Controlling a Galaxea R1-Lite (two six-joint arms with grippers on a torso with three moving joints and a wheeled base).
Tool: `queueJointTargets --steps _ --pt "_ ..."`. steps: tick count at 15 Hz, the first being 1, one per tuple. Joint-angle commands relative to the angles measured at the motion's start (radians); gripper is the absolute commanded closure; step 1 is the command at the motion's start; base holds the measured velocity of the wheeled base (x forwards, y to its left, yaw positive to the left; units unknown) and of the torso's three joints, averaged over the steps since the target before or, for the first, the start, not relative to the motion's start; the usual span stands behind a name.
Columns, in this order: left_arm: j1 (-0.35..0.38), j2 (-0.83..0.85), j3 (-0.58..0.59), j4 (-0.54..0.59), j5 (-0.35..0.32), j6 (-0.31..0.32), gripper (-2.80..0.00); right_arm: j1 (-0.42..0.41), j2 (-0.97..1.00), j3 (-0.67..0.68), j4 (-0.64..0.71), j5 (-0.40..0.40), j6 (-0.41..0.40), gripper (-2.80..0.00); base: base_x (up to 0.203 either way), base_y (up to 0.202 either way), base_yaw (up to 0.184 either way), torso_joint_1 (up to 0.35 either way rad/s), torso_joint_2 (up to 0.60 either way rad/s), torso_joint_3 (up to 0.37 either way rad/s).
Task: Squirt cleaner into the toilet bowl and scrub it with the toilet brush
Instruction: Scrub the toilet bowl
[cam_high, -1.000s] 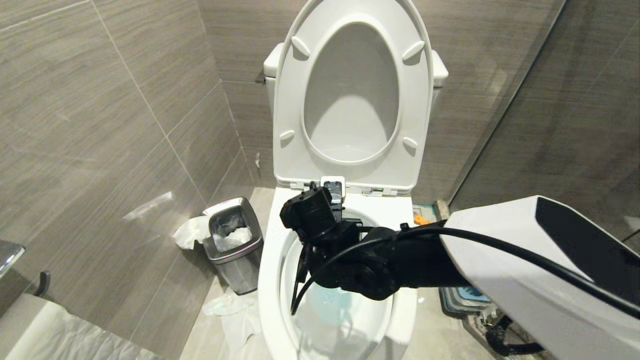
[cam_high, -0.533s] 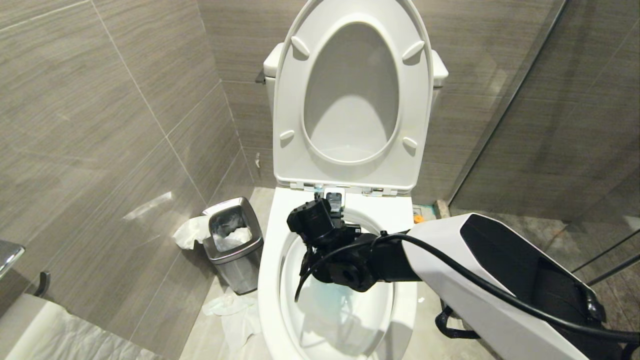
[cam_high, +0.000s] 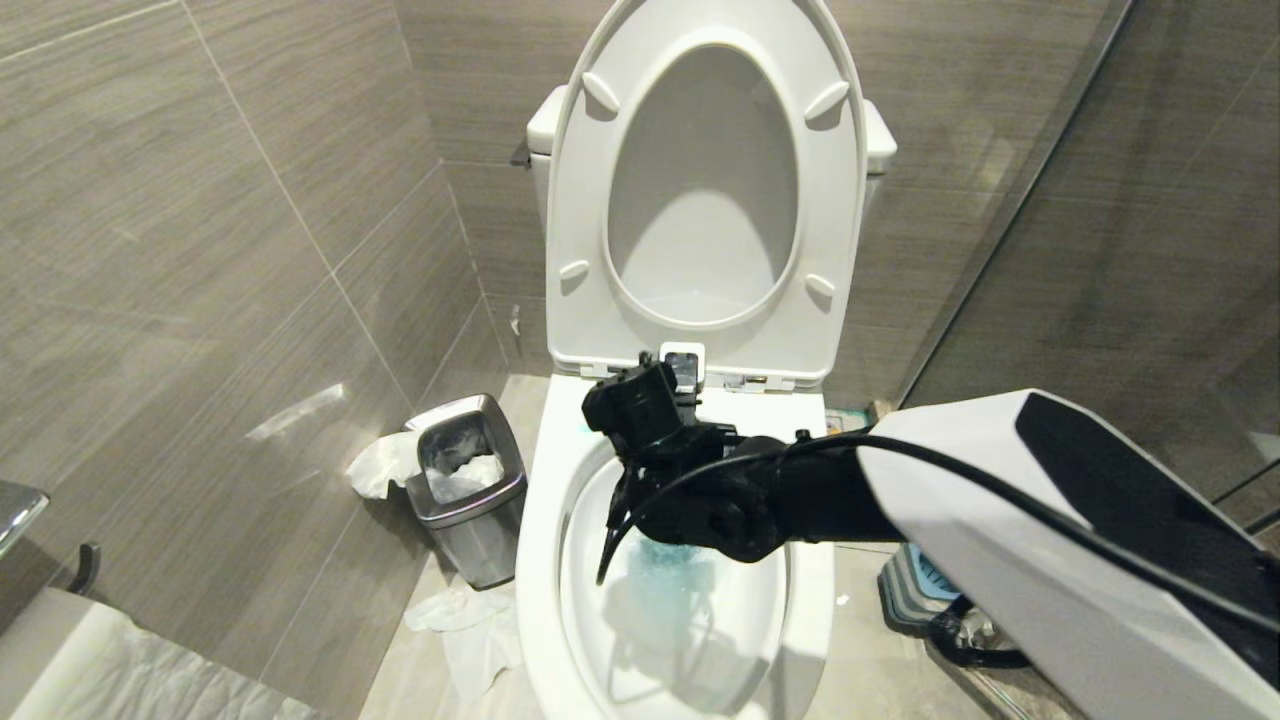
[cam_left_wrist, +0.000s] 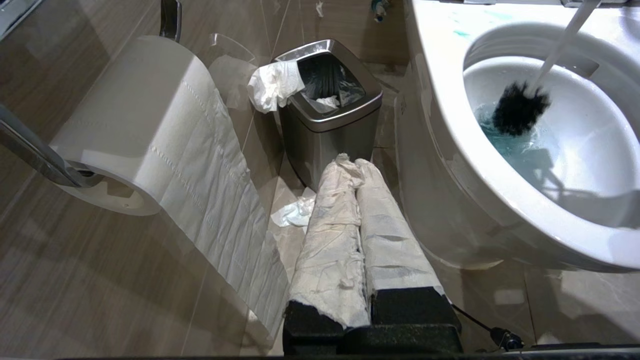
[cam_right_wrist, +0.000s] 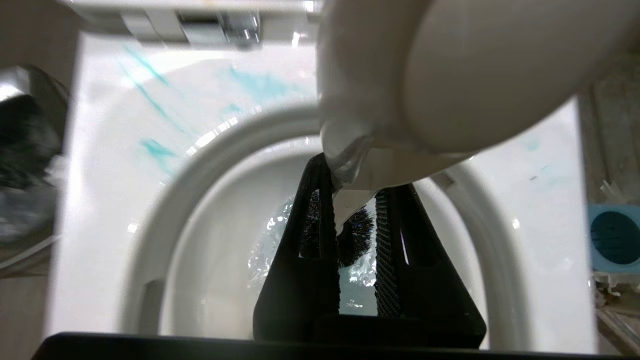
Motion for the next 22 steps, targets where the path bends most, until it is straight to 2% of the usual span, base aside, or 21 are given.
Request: queueJointTargets --steps 1,6,8,11,13,17,20,22 --pt "0.000 0.001 0.002 0.000 0.001 0.000 0.00 0.014 -0.215 0.043 0.037 -0.004 0.005 0.00 0.000 0.000 0.000 0.000 0.00 0.000" --pt "0.000 0.001 0.002 0.000 -0.001 0.000 0.00 0.043 -0.448 0.120 0.181 -0.004 0.012 0.00 0.000 0.000 0.000 0.000 0.00 0.000" --pt "0.000 0.001 0.002 0.000 -0.001 0.000 0.00 0.056 -0.465 0.145 0.193 -0.030 0.018 0.00 0.000 0.000 0.000 0.000 0.00 0.000" --pt "0.000 0.001 0.002 0.000 0.001 0.000 0.00 0.125 -0.479 0.142 0.250 -0.046 0.019 0.00 0.000 0.000 0.000 0.000 0.00 0.000" --pt "0.000 0.001 0.002 0.000 -0.001 0.000 0.00 0.168 -0.474 0.130 0.319 -0.106 0.016 0.00 0.000 0.000 0.000 0.000 0.00 0.000" --pt "0.000 0.001 0.002 0.000 -0.001 0.000 0.00 0.208 -0.391 0.051 0.419 -0.233 0.005 0.00 0.000 0.000 0.000 0.000 0.00 0.000" --pt "0.000 0.001 0.002 0.000 -0.001 0.000 0.00 0.215 -0.319 -0.064 0.455 -0.250 -0.031 0.00 0.000 0.000 0.000 0.000 0.00 0.000" --pt "0.000 0.001 0.002 0.000 0.000 0.000 0.00 0.215 -0.289 -0.132 0.458 -0.222 -0.050 0.00 0.000 0.000 0.000 0.000 0.00 0.000"
